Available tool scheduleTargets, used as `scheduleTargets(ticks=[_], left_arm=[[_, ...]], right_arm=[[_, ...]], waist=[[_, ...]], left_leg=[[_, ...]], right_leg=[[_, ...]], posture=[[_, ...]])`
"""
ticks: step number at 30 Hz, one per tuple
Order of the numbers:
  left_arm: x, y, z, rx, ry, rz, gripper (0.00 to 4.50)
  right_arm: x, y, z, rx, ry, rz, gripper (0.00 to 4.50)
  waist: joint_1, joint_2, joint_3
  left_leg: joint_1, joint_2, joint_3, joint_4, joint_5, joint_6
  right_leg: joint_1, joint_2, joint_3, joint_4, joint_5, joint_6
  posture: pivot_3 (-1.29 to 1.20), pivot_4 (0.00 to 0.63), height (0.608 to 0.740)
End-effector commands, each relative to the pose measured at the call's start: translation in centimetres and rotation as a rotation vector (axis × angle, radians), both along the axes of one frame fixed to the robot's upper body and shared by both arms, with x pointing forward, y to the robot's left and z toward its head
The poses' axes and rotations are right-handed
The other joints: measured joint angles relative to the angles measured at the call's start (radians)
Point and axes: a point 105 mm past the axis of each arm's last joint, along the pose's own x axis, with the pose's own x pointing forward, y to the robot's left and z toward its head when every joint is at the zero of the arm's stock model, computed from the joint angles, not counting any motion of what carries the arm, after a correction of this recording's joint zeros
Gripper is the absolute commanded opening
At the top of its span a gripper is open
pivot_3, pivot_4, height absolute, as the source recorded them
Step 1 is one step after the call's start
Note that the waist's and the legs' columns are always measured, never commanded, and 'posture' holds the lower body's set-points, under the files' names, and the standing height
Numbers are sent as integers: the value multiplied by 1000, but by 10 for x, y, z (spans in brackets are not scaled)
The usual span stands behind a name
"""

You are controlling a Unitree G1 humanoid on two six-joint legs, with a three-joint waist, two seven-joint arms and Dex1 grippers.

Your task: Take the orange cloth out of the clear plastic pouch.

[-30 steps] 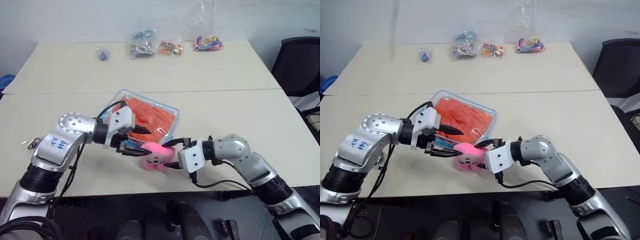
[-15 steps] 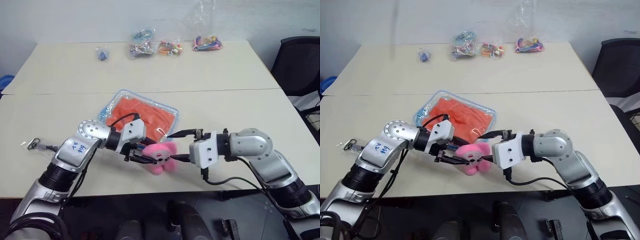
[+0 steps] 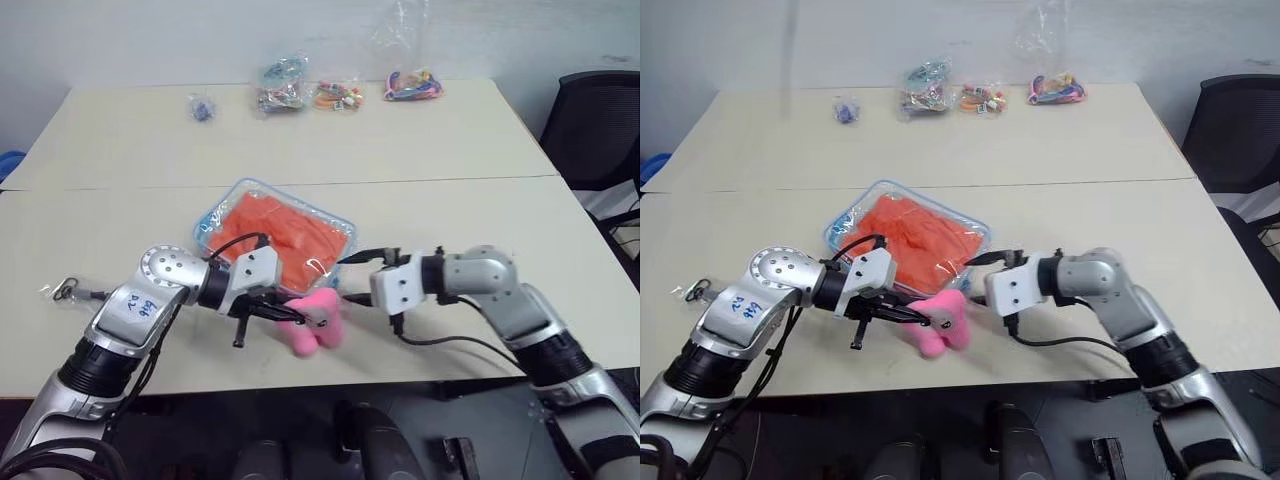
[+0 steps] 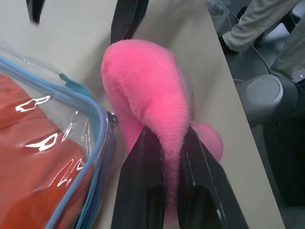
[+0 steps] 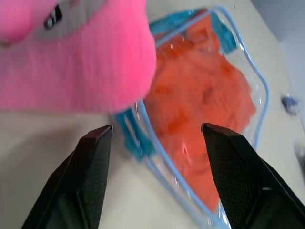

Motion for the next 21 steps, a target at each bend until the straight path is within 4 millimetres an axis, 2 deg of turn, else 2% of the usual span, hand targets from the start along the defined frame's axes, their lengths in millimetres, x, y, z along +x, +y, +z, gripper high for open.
scheduleTargets(ticks=[1, 5, 12, 16, 21], left_arm=[[-5, -2, 10, -20, -33, -11, 3], [-7, -1, 11, -24, -34, -1, 3], [-5, -2, 13, -34, -42, 20, 3], [-3, 0, 15, -33, -48, 28, 3], [-4, -1, 14, -29, -47, 23, 3]], right_arm=[[6, 6, 10, 1, -76, 28, 3092], [14, 12, 13, 18, -90, 33, 3092], [13, 18, -1, -37, -96, 87, 3092], [17, 11, 8, -35, -114, 69, 3092], [16, 4, 5, -54, -110, 69, 3092]], waist=[[0, 0, 0], [1, 0, 0], [1, 0, 0], [-1, 0, 0], [1, 0, 0]], left_leg=[[0, 0, 0, 0, 0, 0], [1, 1, -1, 0, 0, 0], [1, 1, -1, 0, 0, 0], [1, 1, -1, 0, 0, 0], [1, 1, -1, 0, 0, 0]], right_leg=[[0, 0, 0, 0, 0, 0], [0, 0, 0, 0, 0, 0], [0, -1, 0, 0, 0, 0], [0, 0, 0, 0, 0, 0], [0, -1, 0, 0, 0, 0]], posture=[[0, 150, 740], [0, 150, 740], [0, 150, 740], [0, 150, 740], [0, 150, 740]])
